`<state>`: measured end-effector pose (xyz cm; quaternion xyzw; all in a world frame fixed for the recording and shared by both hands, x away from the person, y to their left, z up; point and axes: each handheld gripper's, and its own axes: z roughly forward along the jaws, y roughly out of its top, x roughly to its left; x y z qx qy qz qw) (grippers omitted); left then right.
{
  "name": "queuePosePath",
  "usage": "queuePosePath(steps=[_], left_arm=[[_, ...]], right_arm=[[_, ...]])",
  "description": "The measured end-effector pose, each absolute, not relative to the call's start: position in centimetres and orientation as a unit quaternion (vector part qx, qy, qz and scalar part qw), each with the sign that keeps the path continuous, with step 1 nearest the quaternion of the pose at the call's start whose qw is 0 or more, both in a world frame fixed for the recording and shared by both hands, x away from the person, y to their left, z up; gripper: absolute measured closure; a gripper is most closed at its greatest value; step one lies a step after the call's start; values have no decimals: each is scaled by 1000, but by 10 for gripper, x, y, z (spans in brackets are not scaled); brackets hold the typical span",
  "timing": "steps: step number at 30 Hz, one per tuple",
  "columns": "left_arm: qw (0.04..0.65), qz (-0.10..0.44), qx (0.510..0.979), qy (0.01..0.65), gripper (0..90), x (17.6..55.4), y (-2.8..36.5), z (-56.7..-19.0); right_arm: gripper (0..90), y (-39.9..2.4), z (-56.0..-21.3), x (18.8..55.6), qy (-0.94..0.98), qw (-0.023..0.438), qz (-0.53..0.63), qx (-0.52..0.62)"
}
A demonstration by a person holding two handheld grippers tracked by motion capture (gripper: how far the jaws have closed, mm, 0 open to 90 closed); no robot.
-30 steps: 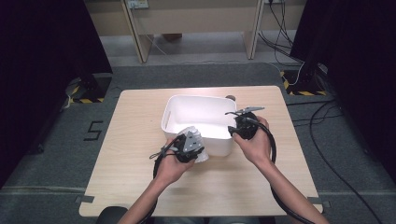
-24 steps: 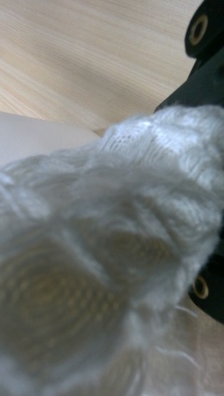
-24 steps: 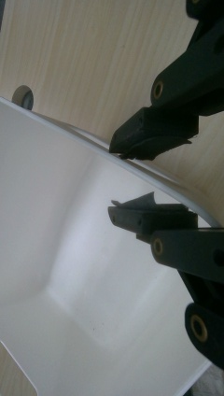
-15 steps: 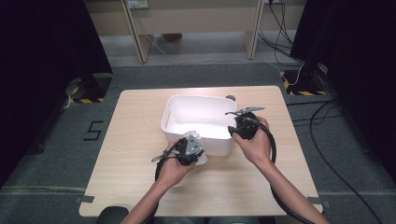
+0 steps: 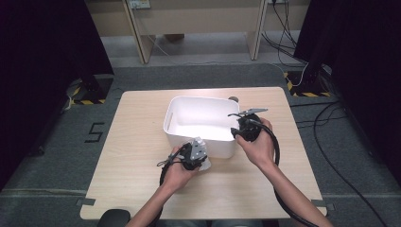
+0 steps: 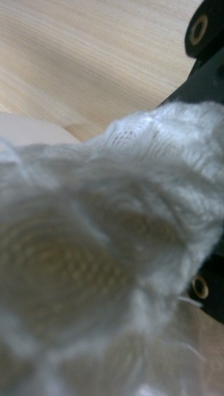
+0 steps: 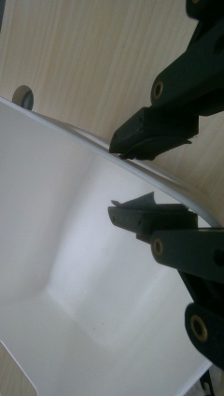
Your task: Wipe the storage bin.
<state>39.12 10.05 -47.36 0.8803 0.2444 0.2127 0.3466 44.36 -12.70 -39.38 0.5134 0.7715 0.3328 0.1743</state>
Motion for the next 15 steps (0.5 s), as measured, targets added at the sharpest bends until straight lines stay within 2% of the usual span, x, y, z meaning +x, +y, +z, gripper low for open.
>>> queuePosePath(steps=[15], left_arm=[[371,216,871,241,809,388,100,-454]], right_arm=[[643,-127,-394,444,773,175,333,511]])
